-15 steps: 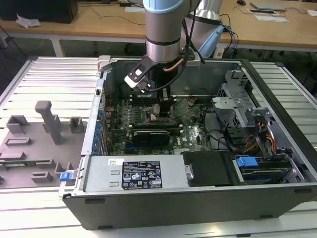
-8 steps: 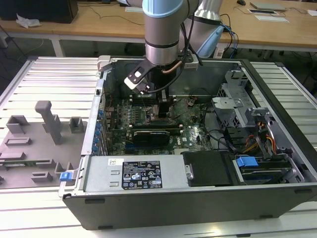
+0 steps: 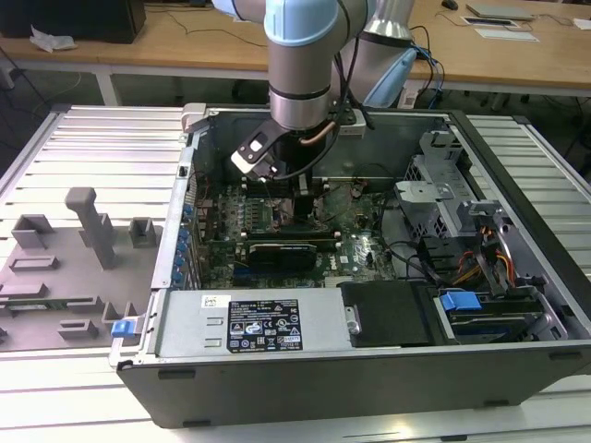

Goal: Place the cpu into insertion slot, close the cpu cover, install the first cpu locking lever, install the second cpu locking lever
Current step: 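Place the cpu into insertion slot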

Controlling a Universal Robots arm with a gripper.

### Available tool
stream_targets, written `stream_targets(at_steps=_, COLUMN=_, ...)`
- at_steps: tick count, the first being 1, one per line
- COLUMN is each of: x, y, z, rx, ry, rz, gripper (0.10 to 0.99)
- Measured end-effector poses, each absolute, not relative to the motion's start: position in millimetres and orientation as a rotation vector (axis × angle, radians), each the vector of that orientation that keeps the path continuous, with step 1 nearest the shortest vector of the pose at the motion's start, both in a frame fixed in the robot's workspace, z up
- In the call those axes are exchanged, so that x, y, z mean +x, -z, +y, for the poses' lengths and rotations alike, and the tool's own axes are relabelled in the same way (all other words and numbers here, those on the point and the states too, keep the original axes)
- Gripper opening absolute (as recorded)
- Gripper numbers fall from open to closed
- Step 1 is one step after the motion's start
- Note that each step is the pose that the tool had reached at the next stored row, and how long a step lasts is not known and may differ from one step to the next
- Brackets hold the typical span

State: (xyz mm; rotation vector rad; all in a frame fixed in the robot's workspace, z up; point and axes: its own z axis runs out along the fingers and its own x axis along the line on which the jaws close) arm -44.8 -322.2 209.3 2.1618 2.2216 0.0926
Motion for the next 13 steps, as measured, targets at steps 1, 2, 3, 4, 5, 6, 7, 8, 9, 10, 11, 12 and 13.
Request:
stream_targets(at_steps=1, x=-45.1, y=-208.4, z=-322.2, rx=2.163, ry=-0.093, rz=2.221, gripper=0.541)
stream_targets(at_steps=2, x=-45.3, y=-207.5, z=-322.1, rx=2.163, ry=-0.093, rz=2.220, gripper=0.541)
stream_targets(at_steps=3, x=-45.7, y=-206.6, z=-322.1, rx=2.164, ry=-0.093, rz=2.220, gripper=0.541)
stream_targets(at_steps=4, x=-46.0, y=-206.0, z=-322.1, rx=2.165, ry=-0.092, rz=2.219, gripper=0.541)
stream_targets(at_steps=5, x=-46.2, y=-205.3, z=-322.1, rx=2.165, ry=-0.092, rz=2.218, gripper=0.541)
stream_targets(at_steps=6, x=-46.4, y=-204.6, z=-322.0, rx=2.167, ry=-0.092, rz=2.217, gripper=0.541)
stream_targets(at_steps=7, x=-46.6, y=-204.2, z=-322.0, rx=2.167, ry=-0.092, rz=2.216, gripper=0.541)
stream_targets(at_steps=8, x=-46.7, y=-203.9, z=-321.9, rx=2.168, ry=-0.092, rz=2.216, gripper=0.541)
stream_targets(at_steps=9, x=-46.8, y=-203.7, z=-321.8, rx=2.168, ry=-0.092, rz=2.215, gripper=0.541)
stream_targets(at_steps=10, x=-46.9, y=-203.3, z=-321.4, rx=2.169, ry=-0.093, rz=2.215, gripper=0.541)
stream_targets(at_steps=11, x=-46.9, y=-202.9, z=-320.9, rx=2.170, ry=-0.093, rz=2.214, gripper=0.541)
stream_targets(at_steps=12, x=-46.9, y=-202.7, z=-320.6, rx=2.171, ry=-0.093, rz=2.212, gripper=0.541)
stream_targets(at_steps=13, x=-46.8, y=-202.6, z=-320.5, rx=2.174, ry=-0.093, rz=2.209, gripper=0.541)
